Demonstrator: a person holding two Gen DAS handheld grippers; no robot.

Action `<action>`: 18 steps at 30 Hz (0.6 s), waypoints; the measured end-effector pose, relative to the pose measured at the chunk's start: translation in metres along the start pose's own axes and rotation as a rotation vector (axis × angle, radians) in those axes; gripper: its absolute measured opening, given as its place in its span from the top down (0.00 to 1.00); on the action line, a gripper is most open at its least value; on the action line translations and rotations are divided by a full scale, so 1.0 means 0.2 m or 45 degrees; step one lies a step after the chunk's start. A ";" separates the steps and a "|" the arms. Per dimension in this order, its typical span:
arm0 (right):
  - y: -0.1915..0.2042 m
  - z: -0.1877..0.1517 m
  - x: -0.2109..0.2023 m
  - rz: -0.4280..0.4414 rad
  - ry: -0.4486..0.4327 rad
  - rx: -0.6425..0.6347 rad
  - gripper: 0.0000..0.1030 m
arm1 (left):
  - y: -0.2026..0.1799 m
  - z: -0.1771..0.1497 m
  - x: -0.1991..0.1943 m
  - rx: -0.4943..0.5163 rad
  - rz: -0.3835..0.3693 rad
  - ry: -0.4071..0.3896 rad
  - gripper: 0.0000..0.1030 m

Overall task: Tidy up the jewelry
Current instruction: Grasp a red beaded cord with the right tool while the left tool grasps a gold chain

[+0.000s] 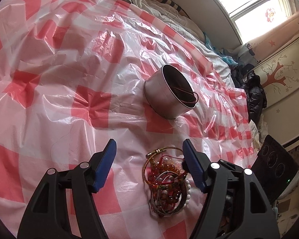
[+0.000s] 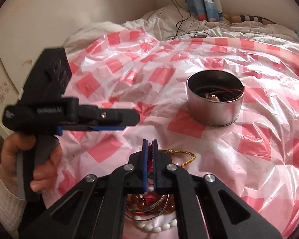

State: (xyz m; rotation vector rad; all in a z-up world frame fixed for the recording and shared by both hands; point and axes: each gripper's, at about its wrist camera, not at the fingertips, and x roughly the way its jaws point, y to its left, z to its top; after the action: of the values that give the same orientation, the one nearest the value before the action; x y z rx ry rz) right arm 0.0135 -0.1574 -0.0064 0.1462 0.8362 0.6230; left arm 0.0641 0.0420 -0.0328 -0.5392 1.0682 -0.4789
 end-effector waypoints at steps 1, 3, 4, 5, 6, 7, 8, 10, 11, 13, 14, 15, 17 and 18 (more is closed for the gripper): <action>-0.02 0.01 -0.05 0.022 -0.040 0.038 0.96 | 0.00 0.00 0.01 -0.004 -0.017 0.010 0.37; -0.06 0.03 -0.14 0.050 -0.118 0.098 0.95 | 0.00 -0.01 0.04 -0.012 -0.067 0.058 0.36; -0.07 0.04 -0.18 0.063 -0.154 0.120 0.96 | -0.01 -0.02 0.05 -0.014 -0.094 0.083 0.36; -0.09 0.05 -0.22 0.075 -0.186 0.141 0.96 | -0.02 -0.03 0.08 -0.010 -0.115 0.113 0.36; -0.10 0.06 -0.25 0.083 -0.212 0.160 0.96 | -0.03 -0.04 0.09 -0.004 -0.130 0.140 0.36; -0.11 0.06 -0.28 0.088 -0.235 0.175 0.96 | -0.03 -0.05 0.11 -0.004 -0.145 0.158 0.36; -0.13 0.07 -0.30 0.085 -0.252 0.187 0.96 | -0.04 -0.05 0.13 -0.009 -0.155 0.168 0.36; -0.16 0.07 -0.32 0.075 -0.262 0.208 0.96 | -0.05 -0.06 0.15 -0.001 -0.148 0.183 0.36; -0.17 0.07 -0.32 0.067 -0.264 0.222 0.96 | -0.06 -0.07 0.15 0.004 -0.149 0.184 0.36; -0.20 0.07 -0.33 0.063 -0.269 0.250 0.96 | -0.08 -0.07 0.16 0.030 -0.151 0.180 0.36; -0.21 0.07 -0.34 0.061 -0.276 0.258 0.96 | -0.12 -0.07 0.15 0.068 -0.131 0.157 0.36; -0.22 0.07 -0.36 0.060 -0.290 0.268 0.96 | -0.15 -0.07 0.15 0.130 -0.093 0.134 0.36; -0.24 0.08 -0.38 0.059 -0.320 0.290 0.95 | -0.25 -0.07 0.18 0.265 -0.017 0.120 0.33; -0.26 0.07 -0.39 0.055 -0.332 0.300 0.95 | -0.30 -0.07 0.21 0.326 -0.002 0.133 0.33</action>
State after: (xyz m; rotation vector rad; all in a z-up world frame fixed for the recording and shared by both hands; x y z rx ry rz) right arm 0.0074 -0.2428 0.0356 0.4512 0.6524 0.5305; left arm 0.0616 -0.0324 -0.0306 -0.2915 1.0863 -0.6401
